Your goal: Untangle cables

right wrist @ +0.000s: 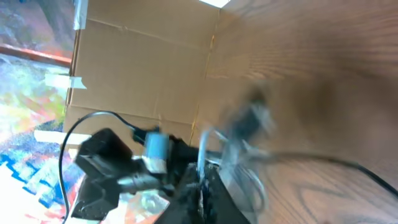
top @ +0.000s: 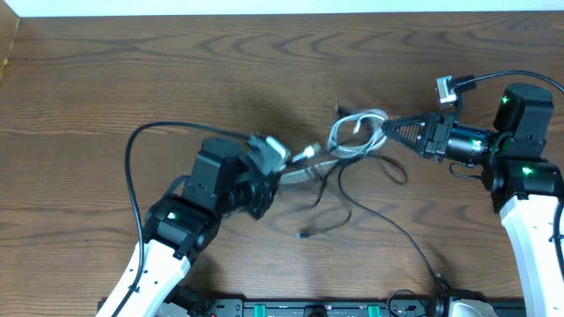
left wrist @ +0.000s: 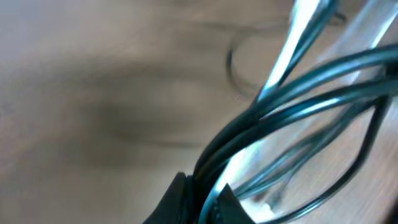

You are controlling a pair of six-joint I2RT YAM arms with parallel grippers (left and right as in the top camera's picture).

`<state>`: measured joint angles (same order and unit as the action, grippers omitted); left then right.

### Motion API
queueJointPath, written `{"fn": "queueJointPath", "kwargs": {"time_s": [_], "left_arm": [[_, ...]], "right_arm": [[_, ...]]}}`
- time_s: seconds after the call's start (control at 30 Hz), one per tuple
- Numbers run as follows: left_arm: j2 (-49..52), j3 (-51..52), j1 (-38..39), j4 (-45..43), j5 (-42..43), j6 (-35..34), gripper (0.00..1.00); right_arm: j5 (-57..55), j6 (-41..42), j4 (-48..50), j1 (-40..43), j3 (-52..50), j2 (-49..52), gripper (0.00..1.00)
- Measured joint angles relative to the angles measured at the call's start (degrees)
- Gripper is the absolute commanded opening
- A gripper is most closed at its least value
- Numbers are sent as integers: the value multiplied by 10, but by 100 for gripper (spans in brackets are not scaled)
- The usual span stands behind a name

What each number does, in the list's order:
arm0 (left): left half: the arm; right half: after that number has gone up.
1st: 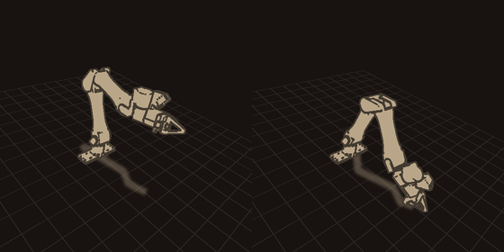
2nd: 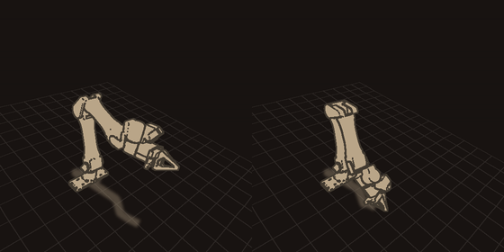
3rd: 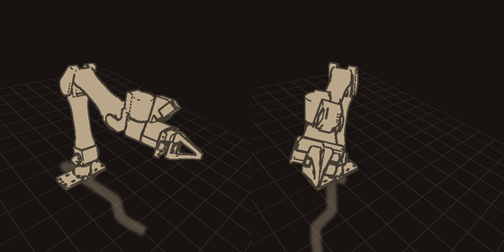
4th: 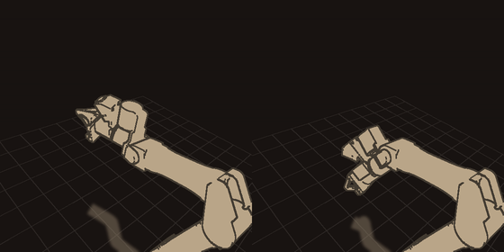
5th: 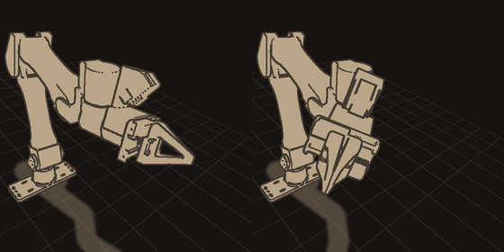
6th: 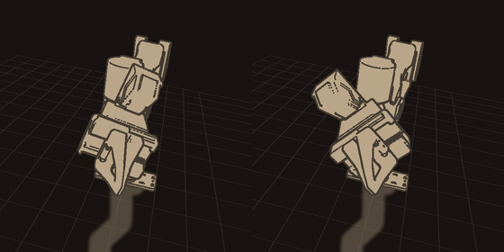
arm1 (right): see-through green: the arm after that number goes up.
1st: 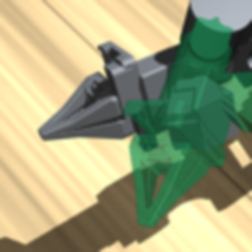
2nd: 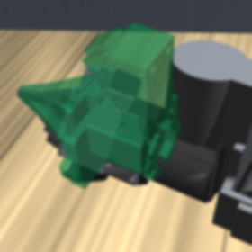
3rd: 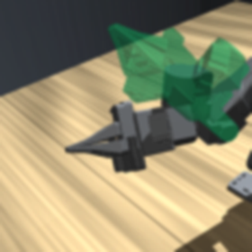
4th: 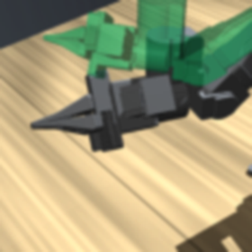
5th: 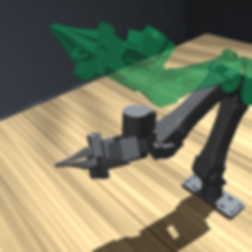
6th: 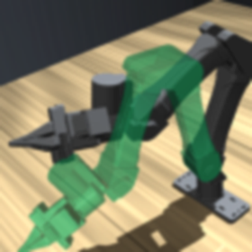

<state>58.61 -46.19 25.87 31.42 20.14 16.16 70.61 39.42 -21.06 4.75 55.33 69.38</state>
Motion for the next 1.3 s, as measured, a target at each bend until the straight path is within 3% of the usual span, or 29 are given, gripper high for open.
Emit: {"fn": "queueJointPath", "kwargs": {"time_s": [0.2, 0.47, 0.67, 0.87, 1.0, 1.3], "left_arm": [[2, 1, -3, 75, -13, 110, 8], [2, 1, -3, 9, -14, 145, 8], [2, 2, -3, -129, -14, 106, 8], [2, 4, -3, -251, -3, 73, 8], [2, 4, -3, -298, 37, 55, 8], [2, 4, -3, -355, 133, 12, 8]], "right_arm": [[-6, 0, 1, 3, 0, 0, 1], [-9, -7, 1, 3, 0, 0, 3], [-4, -61, 6, -3, 0, 0, 46], [8, -163, 3, -25, 0, 0, 75], [-2, -214, 3, -47, 0, 0, 99], [-100, -255, -3, -100, 0, 0, 99]]}}
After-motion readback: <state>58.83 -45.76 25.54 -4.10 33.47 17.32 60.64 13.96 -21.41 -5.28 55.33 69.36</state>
